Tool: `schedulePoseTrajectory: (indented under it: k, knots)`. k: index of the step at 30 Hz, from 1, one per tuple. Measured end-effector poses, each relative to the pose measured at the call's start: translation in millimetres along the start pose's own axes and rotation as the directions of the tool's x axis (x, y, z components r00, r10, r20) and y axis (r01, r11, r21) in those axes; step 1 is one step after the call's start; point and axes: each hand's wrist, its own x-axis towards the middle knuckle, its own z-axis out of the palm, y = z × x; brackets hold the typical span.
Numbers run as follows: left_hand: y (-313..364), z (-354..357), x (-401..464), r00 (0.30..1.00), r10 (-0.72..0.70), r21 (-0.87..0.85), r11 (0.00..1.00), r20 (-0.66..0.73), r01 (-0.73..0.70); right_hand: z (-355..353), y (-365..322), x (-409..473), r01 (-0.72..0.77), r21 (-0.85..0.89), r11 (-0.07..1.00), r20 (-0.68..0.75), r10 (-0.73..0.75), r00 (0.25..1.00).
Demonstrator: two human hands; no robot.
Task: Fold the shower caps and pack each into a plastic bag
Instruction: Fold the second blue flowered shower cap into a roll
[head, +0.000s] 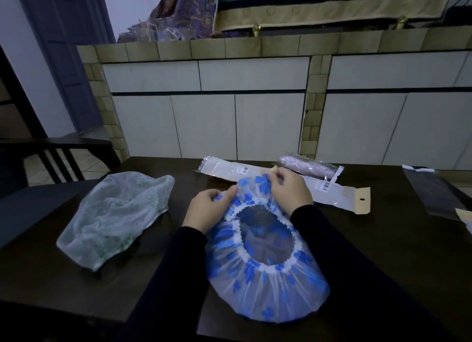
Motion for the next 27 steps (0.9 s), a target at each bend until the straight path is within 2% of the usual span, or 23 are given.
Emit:
schedulePoseTrajectory:
  k: [5,8,10,12,14,17,19,21,23,25,27]
  knots:
    - [-4,3,6,0.974,-0.121,0.022,0.992,-0.192,0.127,0,10,-4,-0.128,-0.212,0.969,-0.111,0.107,0.988]
    - [-2,6,4,0.983,-0.095,-0.026,0.995,-0.154,0.092,-1,10,-3,-0.068,-0.265,0.962,-0.082,0.048,0.995]
    - [-2,5,1,0.995,-0.018,-0.203,0.979,-0.098,-0.003,-3,8,-1,0.108,-0.287,0.952,-0.019,-0.119,0.993]
    - [-4,4,1,0.993,0.088,-0.302,0.947,-0.079,-0.108,-5,1,-1,0.273,-0.241,0.931,0.014,-0.278,0.960]
    - [-8,3,2,0.973,0.217,-0.236,0.944,-0.081,-0.231,-3,-10,-2,0.366,-0.206,0.908,0.069,-0.359,0.931]
    - [-10,6,4,0.914,0.404,-0.013,0.914,-0.035,-0.405,3,-21,2,0.411,-0.261,0.873,0.247,-0.351,0.903]
    - [-8,6,2,0.935,0.355,-0.016,0.935,-0.013,-0.356,8,-21,5,0.389,-0.267,0.882,0.252,-0.325,0.911]
    - [-10,6,4,0.979,0.203,-0.065,0.977,-0.006,-0.203,13,-14,7,0.331,-0.225,0.917,0.151,-0.302,0.941]
    - [-13,5,6,0.995,0.100,-0.041,0.994,0.008,-0.099,16,-3,9,0.240,-0.138,0.961,0.039,-0.237,0.971]
    - [-14,7,5,0.996,0.076,-0.046,0.996,0.054,-0.074,17,6,9,0.141,-0.023,0.990,-0.014,-0.141,0.990]
    - [-11,8,3,0.990,0.055,-0.099,0.994,0.127,-0.043,14,12,10,0.092,0.012,0.996,-0.026,-0.091,0.995]
